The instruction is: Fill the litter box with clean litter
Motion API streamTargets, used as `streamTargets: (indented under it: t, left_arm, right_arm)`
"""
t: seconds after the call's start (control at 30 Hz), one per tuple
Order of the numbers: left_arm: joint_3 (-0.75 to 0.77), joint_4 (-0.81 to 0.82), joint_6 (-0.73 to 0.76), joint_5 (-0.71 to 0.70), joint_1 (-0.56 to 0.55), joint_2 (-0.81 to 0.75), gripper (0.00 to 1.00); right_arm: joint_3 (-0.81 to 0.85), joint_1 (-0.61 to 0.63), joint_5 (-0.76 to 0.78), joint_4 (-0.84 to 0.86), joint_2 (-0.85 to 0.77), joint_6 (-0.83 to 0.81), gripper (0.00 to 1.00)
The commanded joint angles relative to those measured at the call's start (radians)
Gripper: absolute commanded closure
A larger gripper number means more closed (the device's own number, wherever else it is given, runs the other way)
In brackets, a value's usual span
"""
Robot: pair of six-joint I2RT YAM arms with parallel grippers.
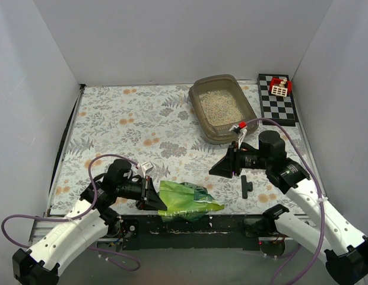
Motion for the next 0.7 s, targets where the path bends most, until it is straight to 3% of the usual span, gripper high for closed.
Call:
streamTargets:
  t: [0.0,0.17,0.4,0.67]
  left_arm:
    - [0.019,-0.074,0.04,-0.091,0.006,0.036,1.0]
    - [0.056,-0.12,0.033,-0.197,0.006,0.045,1.0]
    - [0.123,-0.196,-0.02,-0.353,0.006,0.017,1.0]
    - [0.129,-0.208,-0.029,-0.353,0.006,0.01,1.0]
  right_arm:
    - [0.066,0.061,0.027,-0.113,0.032,-0.201,0.53]
    - [0.131,0.258,0.09,-0.097,0.082,-0.289,0.53]
    - [0.193,0.569,0.309,-0.087,0.167,-0.443,0.5]
    - [0.248,0.726,0.502,-0.172,0.264,-0.624,0.48]
